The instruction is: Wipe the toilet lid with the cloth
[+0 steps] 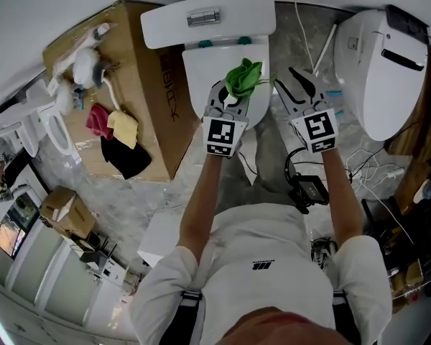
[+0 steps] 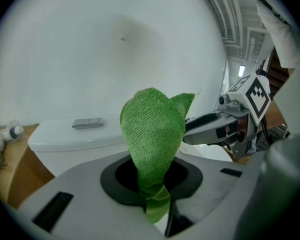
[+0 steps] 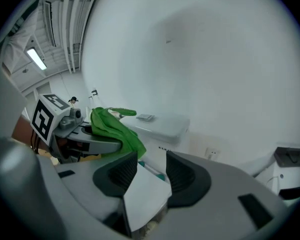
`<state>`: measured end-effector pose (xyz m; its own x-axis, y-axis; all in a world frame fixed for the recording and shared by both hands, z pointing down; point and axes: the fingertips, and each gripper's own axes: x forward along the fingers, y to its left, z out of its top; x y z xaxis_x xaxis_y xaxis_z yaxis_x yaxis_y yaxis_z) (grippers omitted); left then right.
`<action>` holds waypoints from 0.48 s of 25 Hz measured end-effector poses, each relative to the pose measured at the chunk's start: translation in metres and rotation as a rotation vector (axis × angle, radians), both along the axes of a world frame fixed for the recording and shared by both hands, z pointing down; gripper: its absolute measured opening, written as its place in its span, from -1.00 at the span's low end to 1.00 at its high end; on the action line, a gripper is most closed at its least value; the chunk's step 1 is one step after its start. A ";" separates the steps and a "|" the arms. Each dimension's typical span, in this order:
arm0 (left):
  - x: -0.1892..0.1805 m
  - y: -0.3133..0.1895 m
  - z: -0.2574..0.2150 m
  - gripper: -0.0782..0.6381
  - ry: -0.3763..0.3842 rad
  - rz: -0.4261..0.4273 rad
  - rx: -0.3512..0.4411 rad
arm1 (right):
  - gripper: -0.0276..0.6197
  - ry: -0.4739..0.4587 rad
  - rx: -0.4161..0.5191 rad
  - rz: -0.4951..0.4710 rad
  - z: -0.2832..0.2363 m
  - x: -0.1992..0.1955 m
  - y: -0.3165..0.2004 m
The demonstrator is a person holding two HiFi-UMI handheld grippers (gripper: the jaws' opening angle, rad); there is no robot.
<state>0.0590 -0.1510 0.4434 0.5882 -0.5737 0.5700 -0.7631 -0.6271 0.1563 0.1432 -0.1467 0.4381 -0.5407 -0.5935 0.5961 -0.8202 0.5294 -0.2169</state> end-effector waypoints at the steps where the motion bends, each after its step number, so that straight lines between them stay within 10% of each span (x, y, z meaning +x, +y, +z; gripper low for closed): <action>1: 0.003 0.000 0.009 -0.55 -0.002 0.007 -0.008 | -0.32 0.002 -0.007 0.002 0.010 0.002 0.000; 12: 0.020 -0.004 0.108 -0.55 -0.013 0.014 -0.072 | -0.32 0.010 -0.044 0.010 0.098 0.009 -0.005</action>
<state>0.0795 -0.1552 0.5517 0.5884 -0.5226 0.6170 -0.7565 -0.6251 0.1920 0.1525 -0.1518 0.5359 -0.5287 -0.5718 0.6273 -0.8277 0.5110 -0.2319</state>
